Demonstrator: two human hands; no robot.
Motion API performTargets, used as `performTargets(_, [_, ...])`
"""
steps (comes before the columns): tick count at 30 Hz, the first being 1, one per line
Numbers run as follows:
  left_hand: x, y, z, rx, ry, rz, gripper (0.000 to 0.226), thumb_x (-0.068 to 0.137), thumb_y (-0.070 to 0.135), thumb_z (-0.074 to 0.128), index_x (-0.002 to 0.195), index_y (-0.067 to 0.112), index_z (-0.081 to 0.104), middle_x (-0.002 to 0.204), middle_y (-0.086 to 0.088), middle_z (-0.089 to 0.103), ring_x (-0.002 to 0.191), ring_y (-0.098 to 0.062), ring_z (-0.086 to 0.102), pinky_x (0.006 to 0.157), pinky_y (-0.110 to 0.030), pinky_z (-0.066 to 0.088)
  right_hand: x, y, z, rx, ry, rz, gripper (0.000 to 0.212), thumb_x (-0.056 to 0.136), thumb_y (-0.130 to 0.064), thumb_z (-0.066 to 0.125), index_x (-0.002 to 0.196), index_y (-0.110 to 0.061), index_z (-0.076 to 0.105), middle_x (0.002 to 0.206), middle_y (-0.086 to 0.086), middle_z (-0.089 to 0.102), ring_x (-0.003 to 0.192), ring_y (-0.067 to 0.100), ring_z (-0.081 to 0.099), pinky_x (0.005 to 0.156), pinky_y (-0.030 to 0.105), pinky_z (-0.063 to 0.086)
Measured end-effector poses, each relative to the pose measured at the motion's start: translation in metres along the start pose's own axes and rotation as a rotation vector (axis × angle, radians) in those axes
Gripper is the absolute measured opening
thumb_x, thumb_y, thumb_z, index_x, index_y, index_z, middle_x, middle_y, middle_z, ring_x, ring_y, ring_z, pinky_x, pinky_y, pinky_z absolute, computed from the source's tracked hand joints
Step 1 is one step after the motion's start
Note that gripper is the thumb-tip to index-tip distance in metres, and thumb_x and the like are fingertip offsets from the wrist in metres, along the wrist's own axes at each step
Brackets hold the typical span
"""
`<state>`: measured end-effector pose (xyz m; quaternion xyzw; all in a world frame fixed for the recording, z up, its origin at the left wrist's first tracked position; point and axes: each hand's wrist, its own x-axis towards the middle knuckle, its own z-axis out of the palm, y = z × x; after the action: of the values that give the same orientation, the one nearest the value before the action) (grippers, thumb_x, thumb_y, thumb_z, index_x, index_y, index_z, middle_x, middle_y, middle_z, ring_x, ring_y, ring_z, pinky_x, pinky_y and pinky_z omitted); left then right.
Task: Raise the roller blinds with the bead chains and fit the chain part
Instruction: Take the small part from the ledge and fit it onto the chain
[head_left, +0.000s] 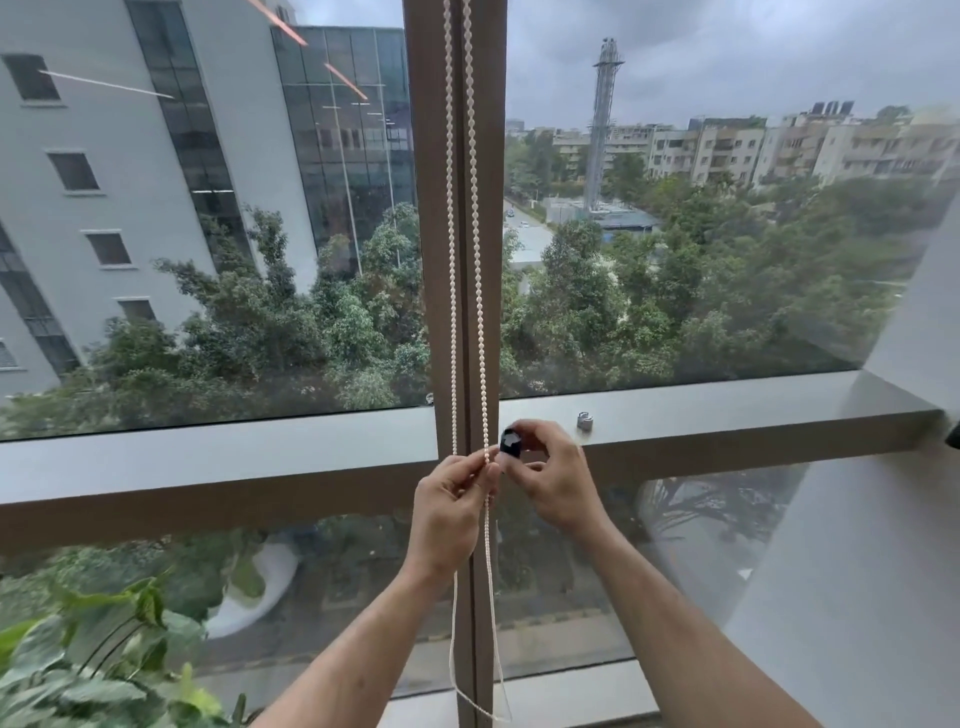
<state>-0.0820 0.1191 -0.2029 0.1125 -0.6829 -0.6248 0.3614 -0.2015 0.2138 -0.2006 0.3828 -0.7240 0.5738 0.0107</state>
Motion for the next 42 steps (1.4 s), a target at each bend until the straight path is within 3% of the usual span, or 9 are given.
performTargets(5, [-0.006,0.003,-0.005,-0.013,0.065,0.006,0.02,0.081,0.005,0.076,0.087,0.023,0.07,0.079,0.001,0.074,0.075,-0.014,0.069,0.077,-0.04,0.058,-0.012,-0.009,0.006,-0.048,-0.05,-0.023,0.033,0.081,-0.02,0.083,0.111,-0.024,0.07,0.099,-0.005,0.073,0.09,0.008,0.07,0.078,0.024,0.059])
performTargets(11, [-0.015,0.004,-0.016,0.057,0.113,0.06,0.011,0.08,0.013,0.079,0.082,0.02,0.072,0.076,-0.002,0.073,0.072,-0.03,0.067,0.073,-0.048,0.056,-0.02,-0.02,0.008,-0.131,-0.089,-0.061,0.037,0.08,-0.027,0.083,0.116,-0.021,0.074,0.108,0.001,0.075,0.094,0.014,0.07,0.085,0.029,0.058])
performTargets(17, [-0.021,0.006,-0.027,0.138,0.155,0.132,0.011,0.08,0.017,0.079,0.085,0.025,0.072,0.082,0.001,0.073,0.073,-0.022,0.068,0.07,-0.043,0.058,-0.026,-0.033,0.011,-0.074,-0.099,-0.072,0.035,0.08,-0.019,0.083,0.114,-0.021,0.076,0.106,0.0,0.075,0.092,0.01,0.071,0.084,0.029,0.059])
performTargets(24, [-0.025,0.013,-0.036,0.061,0.18,0.151,0.016,0.083,0.012,0.076,0.082,0.027,0.073,0.089,-0.005,0.068,0.067,-0.033,0.068,0.065,-0.051,0.058,-0.033,-0.04,0.017,-0.042,-0.101,-0.063,0.035,0.077,-0.014,0.084,0.109,-0.025,0.077,0.102,0.003,0.076,0.08,0.003,0.069,0.079,0.024,0.057])
performTargets(28, [-0.028,0.012,-0.042,0.011,0.156,0.127,0.012,0.084,0.012,0.076,0.085,0.024,0.076,0.088,-0.005,0.074,0.072,-0.032,0.07,0.07,-0.054,0.058,-0.036,-0.043,0.022,0.008,-0.123,-0.041,0.034,0.076,-0.018,0.086,0.108,-0.029,0.078,0.103,0.001,0.076,0.082,0.012,0.073,0.08,0.033,0.06])
performTargets(31, [-0.033,0.014,-0.044,0.04,0.169,0.153,0.012,0.085,0.009,0.074,0.091,0.018,0.078,0.088,-0.002,0.078,0.08,-0.019,0.073,0.076,-0.048,0.06,-0.037,-0.047,0.025,0.054,-0.14,-0.019,0.033,0.076,-0.021,0.084,0.107,-0.03,0.078,0.101,-0.003,0.078,0.081,0.017,0.074,0.081,0.044,0.06])
performTargets(37, [-0.045,0.015,-0.05,0.37,0.222,0.438,0.018,0.088,0.013,0.07,0.104,0.011,0.076,0.102,0.002,0.076,0.094,-0.005,0.071,0.084,-0.029,0.058,-0.044,-0.053,0.032,0.147,-0.146,0.002,0.033,0.073,-0.03,0.082,0.106,-0.026,0.078,0.097,-0.001,0.079,0.078,0.012,0.071,0.083,0.05,0.06])
performTargets(40, [-0.05,0.015,-0.053,0.456,0.221,0.478,0.022,0.087,0.015,0.07,0.108,0.011,0.075,0.107,0.0,0.075,0.097,-0.007,0.07,0.088,-0.027,0.056,-0.049,-0.054,0.036,0.174,-0.145,0.011,0.031,0.074,-0.024,0.08,0.105,-0.025,0.078,0.097,0.0,0.08,0.079,0.012,0.071,0.083,0.05,0.06])
performTargets(42, [-0.052,0.016,-0.054,0.465,0.227,0.472,0.024,0.087,0.015,0.07,0.11,0.011,0.074,0.109,0.005,0.072,0.098,-0.007,0.07,0.088,-0.024,0.055,-0.052,-0.054,0.04,0.198,-0.131,0.013,0.031,0.074,-0.029,0.08,0.105,-0.028,0.078,0.095,0.002,0.079,0.081,0.013,0.071,0.081,0.043,0.06])
